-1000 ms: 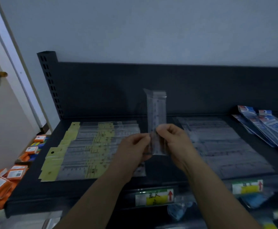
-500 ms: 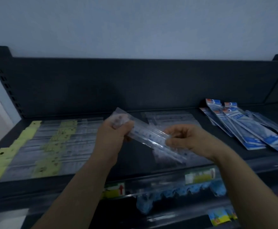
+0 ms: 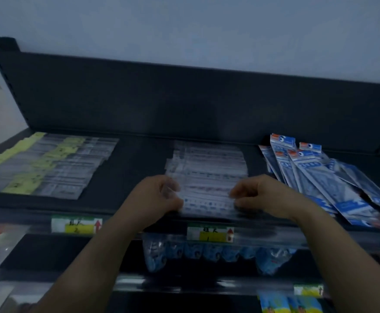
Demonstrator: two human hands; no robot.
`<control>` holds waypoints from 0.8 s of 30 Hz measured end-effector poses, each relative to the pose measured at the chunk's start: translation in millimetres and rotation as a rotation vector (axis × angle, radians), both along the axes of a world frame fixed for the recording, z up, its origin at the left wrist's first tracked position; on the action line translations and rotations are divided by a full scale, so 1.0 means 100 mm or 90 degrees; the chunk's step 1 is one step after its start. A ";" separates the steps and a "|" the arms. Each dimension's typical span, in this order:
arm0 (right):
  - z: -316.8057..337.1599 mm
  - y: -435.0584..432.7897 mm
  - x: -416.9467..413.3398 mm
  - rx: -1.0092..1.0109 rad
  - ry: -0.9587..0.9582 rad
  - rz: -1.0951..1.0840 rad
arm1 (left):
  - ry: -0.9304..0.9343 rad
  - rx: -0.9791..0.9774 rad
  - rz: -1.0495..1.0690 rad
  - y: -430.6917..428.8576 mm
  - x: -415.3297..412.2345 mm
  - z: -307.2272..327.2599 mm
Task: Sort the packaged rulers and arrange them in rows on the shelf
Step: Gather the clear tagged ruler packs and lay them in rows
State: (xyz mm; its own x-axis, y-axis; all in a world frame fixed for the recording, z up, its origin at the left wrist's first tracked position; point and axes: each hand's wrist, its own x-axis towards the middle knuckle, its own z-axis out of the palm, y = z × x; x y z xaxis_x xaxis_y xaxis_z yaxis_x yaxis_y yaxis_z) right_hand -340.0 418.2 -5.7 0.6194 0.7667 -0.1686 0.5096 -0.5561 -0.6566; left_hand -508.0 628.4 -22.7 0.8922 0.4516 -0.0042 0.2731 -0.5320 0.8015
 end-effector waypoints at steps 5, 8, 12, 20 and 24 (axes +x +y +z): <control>-0.04 0.12 0.07 0.030 -0.047 -0.002 | -0.018 0.092 0.041 -0.03 0.09 -0.03; -0.05 0.14 0.09 0.046 -0.082 -0.002 | -0.017 0.106 0.044 -0.04 0.14 -0.04; -0.08 0.10 0.05 0.050 -0.108 -0.004 | -0.028 0.091 0.027 -0.02 0.11 -0.03; -0.15 -0.03 -0.05 0.036 -0.209 -0.046 | -0.012 0.255 0.035 -0.04 0.09 -0.04; -0.20 -0.12 -0.10 -0.048 -0.177 -0.032 | 0.041 0.257 -0.015 0.00 0.13 -0.08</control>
State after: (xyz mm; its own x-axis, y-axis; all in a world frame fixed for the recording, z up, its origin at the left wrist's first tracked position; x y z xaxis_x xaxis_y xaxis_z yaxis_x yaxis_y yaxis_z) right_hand -349.6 406.6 -26.2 0.6868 0.7256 -0.0425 0.6348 -0.6273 -0.4511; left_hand -494.6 628.5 -30.6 0.9061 0.4076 0.1132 0.2997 -0.8074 0.5081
